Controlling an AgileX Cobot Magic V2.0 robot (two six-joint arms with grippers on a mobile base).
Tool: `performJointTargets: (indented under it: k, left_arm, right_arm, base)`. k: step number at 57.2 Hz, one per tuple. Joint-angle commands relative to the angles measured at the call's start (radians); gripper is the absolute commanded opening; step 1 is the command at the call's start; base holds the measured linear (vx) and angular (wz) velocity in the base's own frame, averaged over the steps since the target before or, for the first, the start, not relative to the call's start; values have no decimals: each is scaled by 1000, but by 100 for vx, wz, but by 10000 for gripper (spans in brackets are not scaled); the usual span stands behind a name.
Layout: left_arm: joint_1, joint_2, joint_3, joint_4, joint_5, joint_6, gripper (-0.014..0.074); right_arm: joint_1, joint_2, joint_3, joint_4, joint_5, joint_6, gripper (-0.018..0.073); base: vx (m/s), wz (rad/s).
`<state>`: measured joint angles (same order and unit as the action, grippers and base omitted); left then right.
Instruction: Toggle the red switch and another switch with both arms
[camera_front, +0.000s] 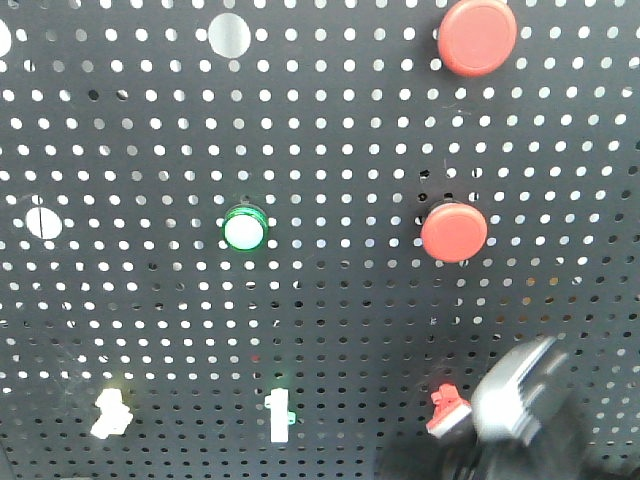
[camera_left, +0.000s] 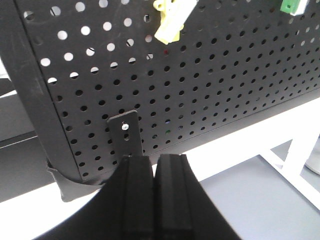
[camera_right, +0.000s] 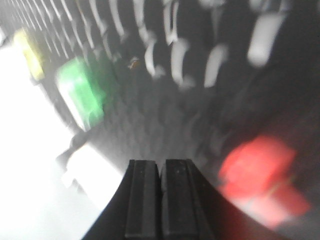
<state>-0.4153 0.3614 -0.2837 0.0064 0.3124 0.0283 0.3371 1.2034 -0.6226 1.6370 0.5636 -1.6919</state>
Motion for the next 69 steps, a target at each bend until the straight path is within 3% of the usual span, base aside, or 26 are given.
performJointTargets:
  k: [1,18,29,36,44,59,65,69]
  left_arm:
    - [-5,6,-27,3,-79,-2,3]
    - [-5,6,-27,7,-79,-2,3]
    - [-5,6,-27,7,-79,-2,3]
    - [-5,6,-27,7,-79,-2,3]
    - [-5,6,-27,7,-79,-2,3]
    - [-5,6,-27,1,-66,-6,3]
    - [-5,6,-27,-6,-14,-9,3]
    - [-5,6,-27,-6,19,-9,3]
  right_arm:
    - [-1,-5,-6,-10,74,9,-1]
    - [-1,-114,-4,-55,82,48,-1]
    - [-1,-266,-4,-242,-9,174,-1]
    - [-1,-382,-4,-406,-91,331,-1]
    - [-1,-538,-4,-667,-121,568,-1]
    - [-1,-812,-4,-1228,48,1138,-1]
    - [-1,-875,-4,-1342,57,1246,-1]
    - [-1,-904,-4,-1360,56,1289,-1]
  base:
    - [0,0]
    - [0,0]
    - [0,0]
    - [0,0]
    - [0,0]
    - [0,0]
    - [0,0]
    - [0,0]
